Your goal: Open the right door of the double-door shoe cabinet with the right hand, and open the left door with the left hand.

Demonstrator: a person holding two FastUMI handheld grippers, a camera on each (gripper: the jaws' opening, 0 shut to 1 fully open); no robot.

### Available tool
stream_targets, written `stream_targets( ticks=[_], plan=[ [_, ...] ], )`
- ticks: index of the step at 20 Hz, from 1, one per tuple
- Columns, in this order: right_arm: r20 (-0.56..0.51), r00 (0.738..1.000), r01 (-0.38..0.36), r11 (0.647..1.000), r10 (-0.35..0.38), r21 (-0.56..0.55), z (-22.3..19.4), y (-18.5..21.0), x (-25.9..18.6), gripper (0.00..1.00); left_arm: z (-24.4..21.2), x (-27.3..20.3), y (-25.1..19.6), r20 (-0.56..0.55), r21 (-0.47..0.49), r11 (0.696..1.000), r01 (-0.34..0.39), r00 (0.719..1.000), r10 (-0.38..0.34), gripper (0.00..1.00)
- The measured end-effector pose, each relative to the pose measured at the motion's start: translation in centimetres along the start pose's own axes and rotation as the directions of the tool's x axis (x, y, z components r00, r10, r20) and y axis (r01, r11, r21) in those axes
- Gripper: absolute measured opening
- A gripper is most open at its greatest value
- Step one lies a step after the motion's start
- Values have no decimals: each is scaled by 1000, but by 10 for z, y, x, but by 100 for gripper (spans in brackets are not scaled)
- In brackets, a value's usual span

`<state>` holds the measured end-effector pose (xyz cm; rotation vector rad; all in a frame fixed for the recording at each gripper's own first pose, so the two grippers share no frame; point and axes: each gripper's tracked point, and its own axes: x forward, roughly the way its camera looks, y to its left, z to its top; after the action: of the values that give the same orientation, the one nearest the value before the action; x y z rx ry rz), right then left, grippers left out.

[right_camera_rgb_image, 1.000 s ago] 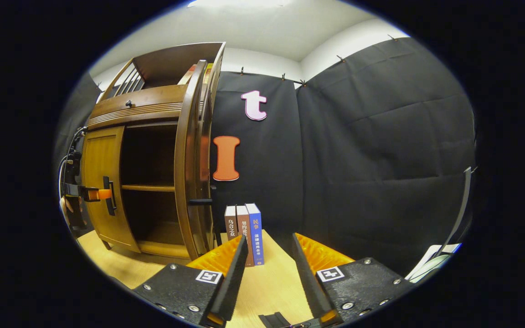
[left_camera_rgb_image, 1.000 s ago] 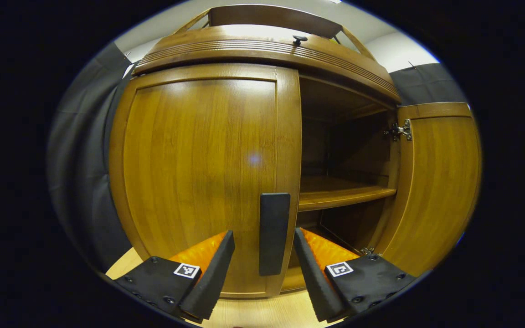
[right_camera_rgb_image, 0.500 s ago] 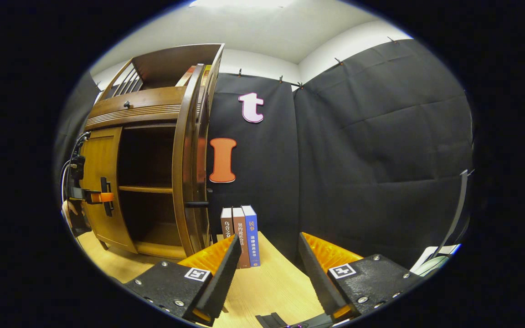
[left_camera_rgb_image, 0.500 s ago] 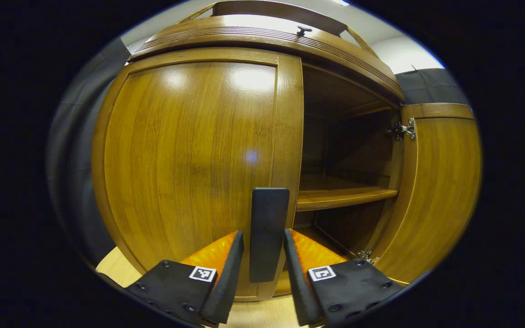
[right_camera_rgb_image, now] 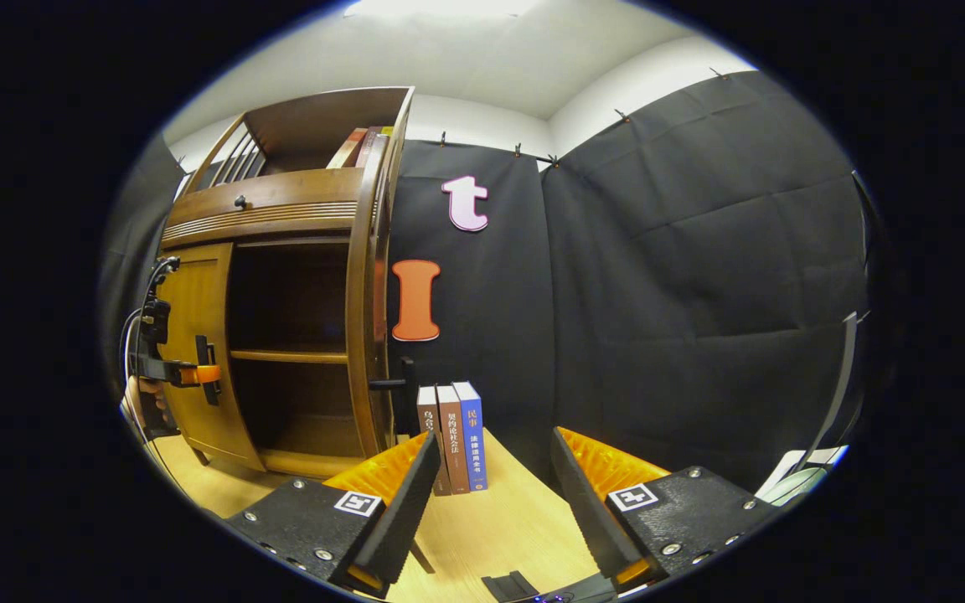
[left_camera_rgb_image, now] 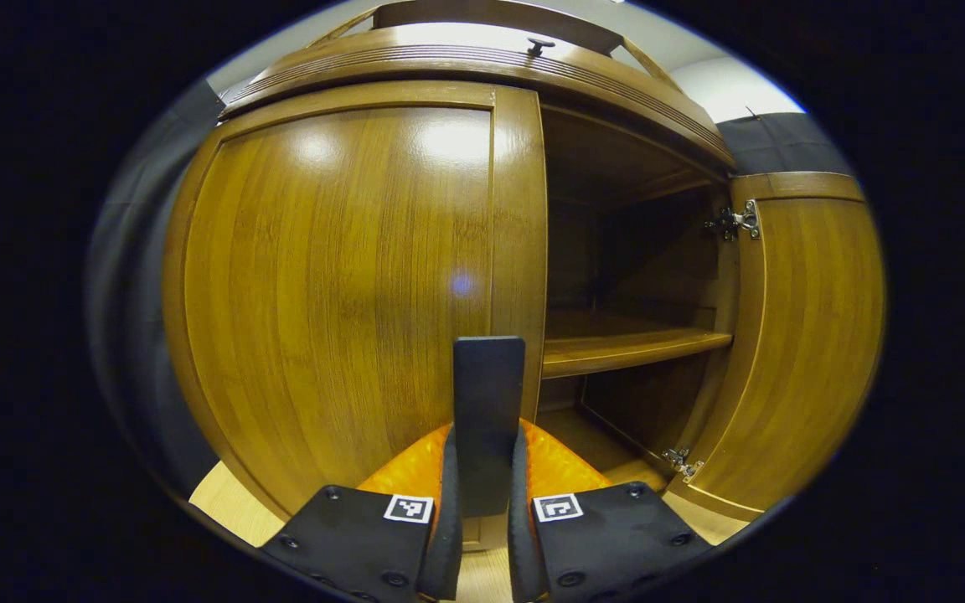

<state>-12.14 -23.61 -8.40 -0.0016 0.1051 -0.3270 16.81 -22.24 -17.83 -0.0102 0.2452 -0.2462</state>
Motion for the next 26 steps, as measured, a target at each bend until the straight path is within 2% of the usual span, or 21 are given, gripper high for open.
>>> stream_targets(
  ticks=[1,8,13,21,22,26],
  plan=[
    [2,1000,-3,1000,3,-3,2,1,-3,83,2,-1,-2,3,0,1000,10,1000,-10,24],
    [7,999,-45,999,45,6,12,29,-10,83,-2,-48,-2,-1,7,996,85,996,-85,26],
    [1,995,-97,995,97,14,14,60,-14,83,-3,-87,3,5,15,993,118,993,-118,23],
    [4,984,-178,984,178,10,19,102,-17,83,-4,-144,28,13,18,991,131,991,-131,25],
    [5,983,-186,983,186,8,19,106,-17,83,-4,-151,33,11,19,991,130,991,-130,22],
    [8,975,-220,975,220,12,20,120,-19,83,-4,-174,49,13,25,993,112,994,-112,24]
  ],
)
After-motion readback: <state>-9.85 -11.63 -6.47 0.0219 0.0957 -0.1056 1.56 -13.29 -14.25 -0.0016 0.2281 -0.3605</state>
